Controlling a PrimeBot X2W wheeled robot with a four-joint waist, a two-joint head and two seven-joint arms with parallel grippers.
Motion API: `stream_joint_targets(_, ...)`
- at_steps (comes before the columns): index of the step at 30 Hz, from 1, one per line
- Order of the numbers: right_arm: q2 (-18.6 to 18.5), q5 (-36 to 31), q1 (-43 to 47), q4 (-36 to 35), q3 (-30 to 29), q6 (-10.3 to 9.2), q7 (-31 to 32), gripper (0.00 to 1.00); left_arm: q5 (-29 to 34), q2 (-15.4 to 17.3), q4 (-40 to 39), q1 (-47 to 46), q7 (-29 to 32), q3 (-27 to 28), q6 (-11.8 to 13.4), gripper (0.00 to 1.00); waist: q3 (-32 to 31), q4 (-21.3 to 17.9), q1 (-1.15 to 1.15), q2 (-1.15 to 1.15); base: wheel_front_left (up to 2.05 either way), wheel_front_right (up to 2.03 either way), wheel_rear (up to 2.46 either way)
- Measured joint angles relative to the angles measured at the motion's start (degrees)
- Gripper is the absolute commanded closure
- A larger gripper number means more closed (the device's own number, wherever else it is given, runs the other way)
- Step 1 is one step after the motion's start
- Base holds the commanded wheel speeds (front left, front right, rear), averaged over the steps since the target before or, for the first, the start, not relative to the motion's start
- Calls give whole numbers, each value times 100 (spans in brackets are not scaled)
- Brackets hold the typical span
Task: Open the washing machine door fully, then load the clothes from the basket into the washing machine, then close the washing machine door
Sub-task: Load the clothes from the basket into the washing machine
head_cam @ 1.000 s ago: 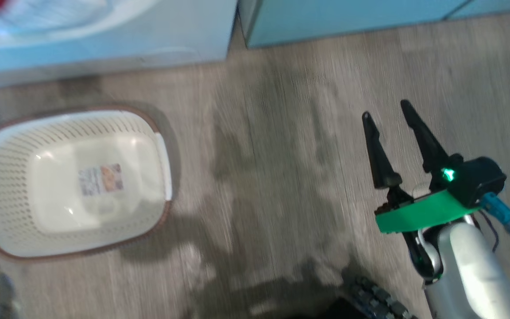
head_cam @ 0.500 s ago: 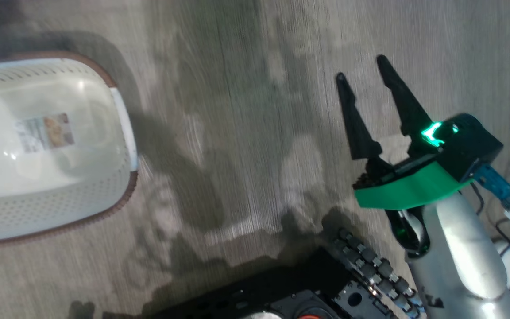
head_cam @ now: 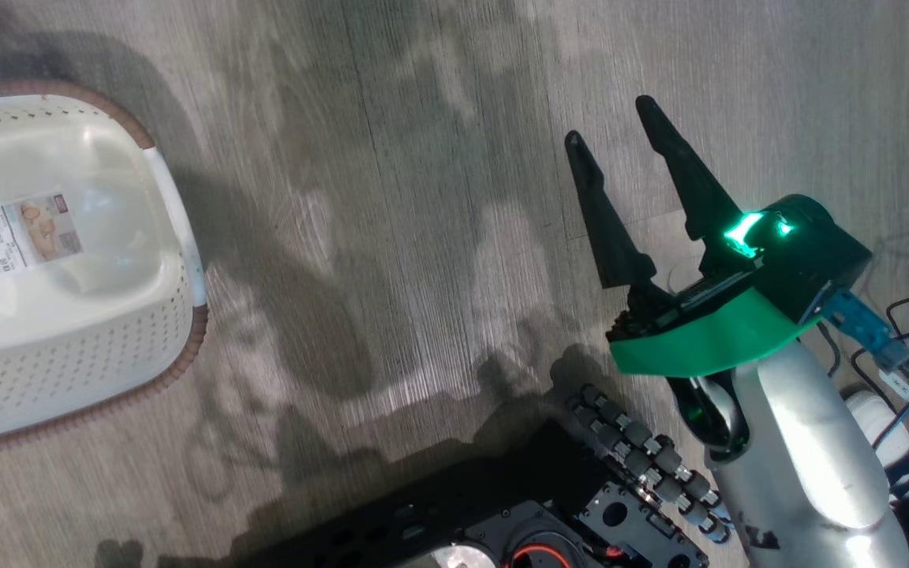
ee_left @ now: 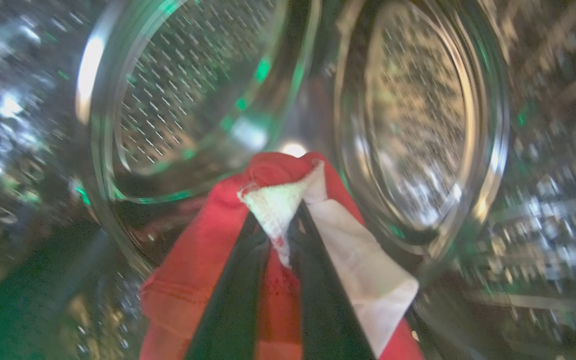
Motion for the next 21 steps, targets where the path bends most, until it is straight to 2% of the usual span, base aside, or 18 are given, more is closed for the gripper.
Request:
stream_joint_targets(7,0,-1,0,8,44,0,0,0,-1,-144,802,464,9,-355,-163,100,-27,9,0,0,0,0,0)
stream_joint_targets(12,0,0,1,8,51,0,0,0,-7,-181,1336,379,165,-665,-229,100,7,-47,0,1,0,0,0)
stream_joint_targets(18,0,67,-2,8,68,0,-1,0,-7,-167,1558,136,151,-827,-227,100,50,-125,0,1,0,0,0)
stream_joint_targets(19,0,92,-3,8,69,0,0,0,-7,-163,1577,98,127,-827,-226,80,60,-136,0,1,0,0,0)
stream_joint_targets(20,0,99,-7,8,69,0,0,0,-5,-154,1585,79,98,-832,-225,33,67,-144,0,1,0,0,0)
stream_joint_targets(21,0,99,-10,8,68,0,0,0,-5,-152,1599,76,77,-833,-220,0,68,-147,0,1,0,0,0)
